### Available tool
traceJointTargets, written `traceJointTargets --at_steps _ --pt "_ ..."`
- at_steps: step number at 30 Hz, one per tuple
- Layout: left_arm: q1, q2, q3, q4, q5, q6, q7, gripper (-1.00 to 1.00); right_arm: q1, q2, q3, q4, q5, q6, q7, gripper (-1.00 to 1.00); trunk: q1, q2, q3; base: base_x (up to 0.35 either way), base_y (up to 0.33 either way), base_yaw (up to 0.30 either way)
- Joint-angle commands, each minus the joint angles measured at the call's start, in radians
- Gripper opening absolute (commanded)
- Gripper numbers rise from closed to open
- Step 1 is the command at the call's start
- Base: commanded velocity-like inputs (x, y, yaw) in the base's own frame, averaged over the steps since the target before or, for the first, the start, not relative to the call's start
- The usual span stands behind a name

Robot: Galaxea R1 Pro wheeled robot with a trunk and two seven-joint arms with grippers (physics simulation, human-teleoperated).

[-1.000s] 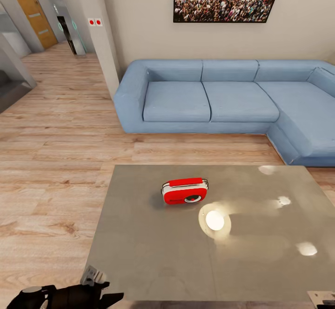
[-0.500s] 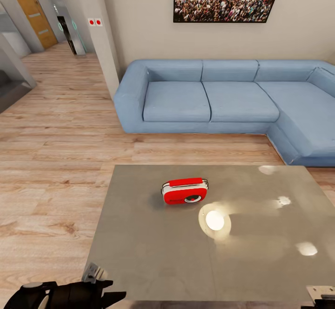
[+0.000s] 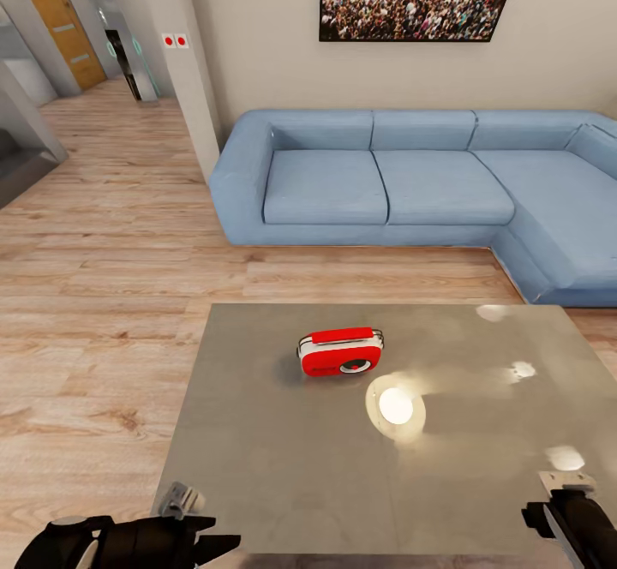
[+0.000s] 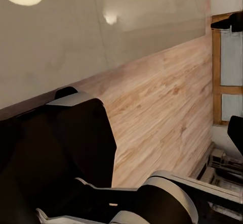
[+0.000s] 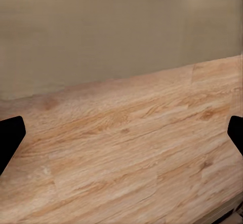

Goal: Turn on the radio receiver that's on the table in the living room.

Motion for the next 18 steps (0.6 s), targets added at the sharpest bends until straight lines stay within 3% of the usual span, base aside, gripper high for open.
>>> traceJointTargets --at_steps 1,8,18 --pt "-0.026 -0.029 0.0 -0.001 0.0 0.031 0.0 1.0 -0.026 0.02 0.001 0.0 0.05 0.001 -0.002 1.0 0.0 0.0 0.0 0.0 0.0 0.0" --pt "-0.118 -0.07 0.0 0.0 0.0 0.07 0.0 1.0 -0.066 0.066 0.001 0.0 0.134 0.001 -0.003 1.0 0.0 0.0 0.0 0.0 0.0 0.0" --pt "-0.257 -0.139 -0.001 0.002 -0.015 0.139 0.013 1.0 -0.109 0.117 0.001 -0.001 0.157 0.001 -0.002 1.0 0.0 0.0 0.0 0.0 0.0 0.0"
